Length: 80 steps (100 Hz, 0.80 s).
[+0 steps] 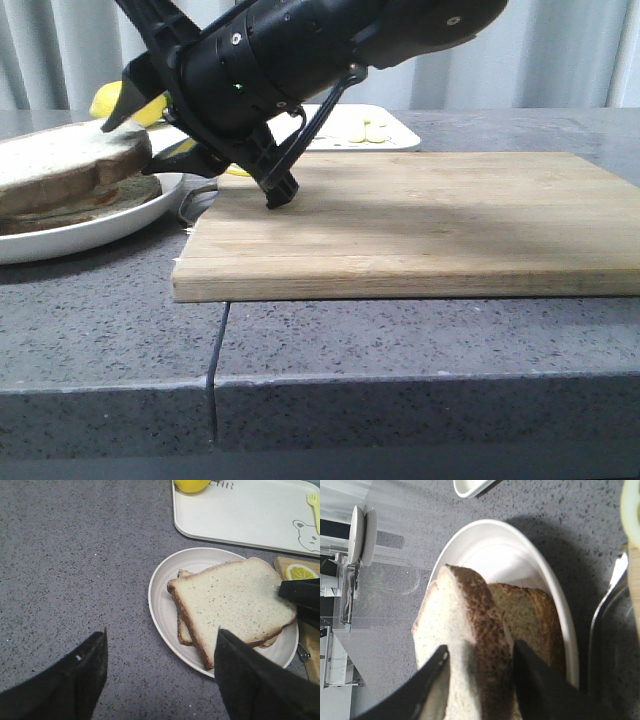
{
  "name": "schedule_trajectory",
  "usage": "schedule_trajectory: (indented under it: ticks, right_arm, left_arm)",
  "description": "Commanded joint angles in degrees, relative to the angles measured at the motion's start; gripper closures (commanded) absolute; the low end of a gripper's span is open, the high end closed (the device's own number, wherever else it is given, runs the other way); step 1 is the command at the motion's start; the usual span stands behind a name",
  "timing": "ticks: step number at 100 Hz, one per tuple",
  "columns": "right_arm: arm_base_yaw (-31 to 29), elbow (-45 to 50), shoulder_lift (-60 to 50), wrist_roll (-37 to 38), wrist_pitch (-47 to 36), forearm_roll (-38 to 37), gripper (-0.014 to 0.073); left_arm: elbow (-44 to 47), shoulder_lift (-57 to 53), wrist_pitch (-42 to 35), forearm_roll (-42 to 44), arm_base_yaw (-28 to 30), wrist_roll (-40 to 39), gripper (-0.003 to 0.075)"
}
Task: Place bread and move sandwich to tray
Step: 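Lower the bread onto the egg toast and open the right gripper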
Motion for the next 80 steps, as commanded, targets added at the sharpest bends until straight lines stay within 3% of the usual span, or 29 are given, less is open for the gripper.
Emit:
schedule_trajectory:
  ticks: [1,49,63,80]
  right_arm:
    - [-0.41,-1.63,-3.19,-0.07,0.60,3.71,0.0201]
    - [-5.10,-1.63,-10.80,-3.11,-3.07,0.29,0.0202]
    - [-8.05,-1.63,-15.28,-3.18,-3.01,-8.15,0.0202]
    - [-11.88,-1.40,-22.21,-3.03,-2.70,-23.70,0.0202]
  left_arm:
    - [-2.04,0.46,-3.70,-0.67,0.07,0.08,0.0290]
    - [-2.04,0.46,-3.70,-0.67,0.07,0.08,0.0290]
    - [-2.04,0.46,-3.70,-0.67,0.07,0.08,0.0290]
    - [-2.04,0.46,-3.70,-0.67,0.07,0.08,0.0290]
